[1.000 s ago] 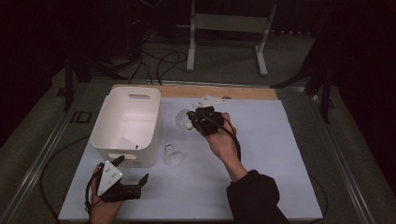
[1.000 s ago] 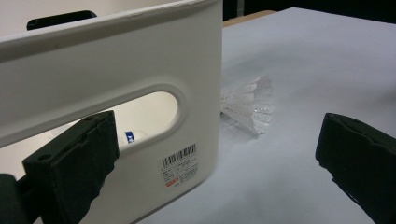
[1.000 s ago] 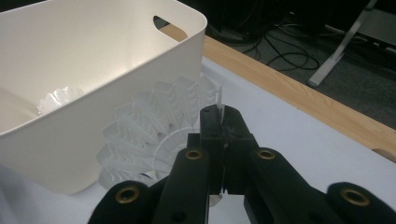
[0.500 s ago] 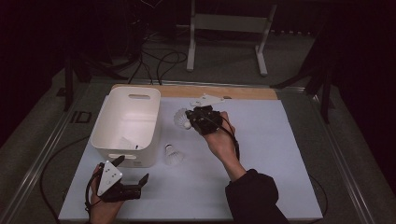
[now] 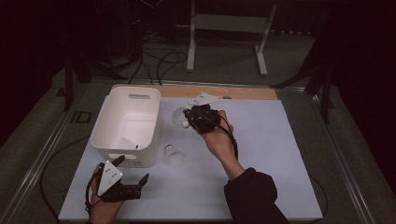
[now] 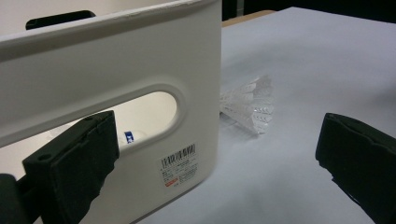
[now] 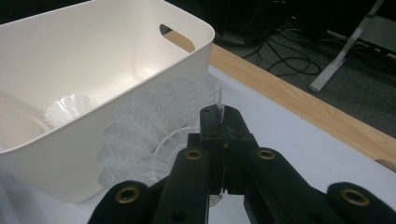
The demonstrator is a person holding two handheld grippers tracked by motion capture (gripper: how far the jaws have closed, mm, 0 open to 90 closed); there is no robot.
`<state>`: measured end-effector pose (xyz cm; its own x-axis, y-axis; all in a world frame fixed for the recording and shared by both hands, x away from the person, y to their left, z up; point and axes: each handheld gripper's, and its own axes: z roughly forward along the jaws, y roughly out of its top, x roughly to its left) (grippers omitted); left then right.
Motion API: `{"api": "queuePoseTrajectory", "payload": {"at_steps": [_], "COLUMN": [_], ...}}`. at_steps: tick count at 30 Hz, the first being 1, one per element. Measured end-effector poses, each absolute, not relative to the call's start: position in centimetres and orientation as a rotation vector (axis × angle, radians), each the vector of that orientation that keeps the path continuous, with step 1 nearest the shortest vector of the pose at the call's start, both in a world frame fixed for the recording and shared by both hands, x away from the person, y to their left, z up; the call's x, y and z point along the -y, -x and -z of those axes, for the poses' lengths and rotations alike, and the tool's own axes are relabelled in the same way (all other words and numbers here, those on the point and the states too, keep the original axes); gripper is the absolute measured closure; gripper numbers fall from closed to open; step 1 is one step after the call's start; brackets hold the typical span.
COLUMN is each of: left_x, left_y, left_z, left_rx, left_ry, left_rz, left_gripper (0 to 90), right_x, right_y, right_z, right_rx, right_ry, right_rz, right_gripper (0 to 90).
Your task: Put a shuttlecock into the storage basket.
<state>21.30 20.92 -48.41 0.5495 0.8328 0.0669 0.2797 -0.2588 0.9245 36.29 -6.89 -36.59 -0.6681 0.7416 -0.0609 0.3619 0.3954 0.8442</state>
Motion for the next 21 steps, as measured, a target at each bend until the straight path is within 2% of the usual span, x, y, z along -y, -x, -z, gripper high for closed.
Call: {"api": "queuePoseTrajectory", "payload": {"at_steps": [21], "left_x": [-21.0], "left_y": [-21.3], "left_z": [48.4], "left_rx": [-0.919], "left_ry": [-1.802], "left_rz": [-0.706], "left_gripper": [0.0], "right_x": [5.7], "right_y": [-36.7], "right_z": [36.4], "right_rx": [-2.231], "right_ry": [-0.938], "right_rz": [-1.22], "right_gripper": [89.2]}}
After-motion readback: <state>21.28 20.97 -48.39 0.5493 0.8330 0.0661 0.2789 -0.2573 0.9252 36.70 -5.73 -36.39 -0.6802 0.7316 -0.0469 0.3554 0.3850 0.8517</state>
